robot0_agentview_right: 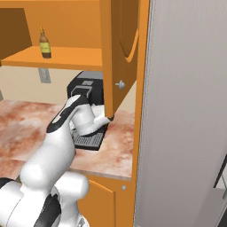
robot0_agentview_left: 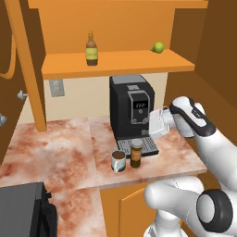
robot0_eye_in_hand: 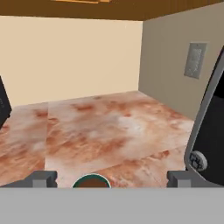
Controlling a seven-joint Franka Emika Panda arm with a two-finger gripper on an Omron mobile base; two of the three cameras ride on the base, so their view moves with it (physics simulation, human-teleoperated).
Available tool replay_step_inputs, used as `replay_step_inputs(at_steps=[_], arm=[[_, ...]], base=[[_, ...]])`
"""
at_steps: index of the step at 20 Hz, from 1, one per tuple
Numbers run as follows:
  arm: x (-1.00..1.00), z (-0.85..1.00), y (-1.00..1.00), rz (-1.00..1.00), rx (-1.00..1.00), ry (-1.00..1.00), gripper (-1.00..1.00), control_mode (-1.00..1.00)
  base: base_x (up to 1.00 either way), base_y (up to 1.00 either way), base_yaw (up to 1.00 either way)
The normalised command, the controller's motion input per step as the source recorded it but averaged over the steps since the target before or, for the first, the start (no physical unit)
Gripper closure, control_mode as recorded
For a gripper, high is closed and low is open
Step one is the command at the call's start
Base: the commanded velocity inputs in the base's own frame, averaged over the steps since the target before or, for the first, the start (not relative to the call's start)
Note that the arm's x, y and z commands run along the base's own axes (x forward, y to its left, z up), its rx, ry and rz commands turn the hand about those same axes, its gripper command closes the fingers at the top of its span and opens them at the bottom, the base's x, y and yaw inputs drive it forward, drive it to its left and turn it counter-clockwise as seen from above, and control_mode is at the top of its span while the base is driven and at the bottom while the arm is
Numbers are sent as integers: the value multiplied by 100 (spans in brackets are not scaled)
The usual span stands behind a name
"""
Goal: Pick the cinnamon and honey bottle from the cabinet and place them next to the mug.
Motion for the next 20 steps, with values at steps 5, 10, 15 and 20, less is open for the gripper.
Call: replay_step_inputs(at_steps=[5,10,15,20], arm=[[0,43,11,-17,0,0,-100,-100],[0,31,1,-23,0,0,-100,-100],[0,38,0,-25,0,0,-100,-100],[0,36,0,-24,0,1,-100,-100]], base=[[0,0,0],[0,0,0],[0,0,0],[0,0,0]])
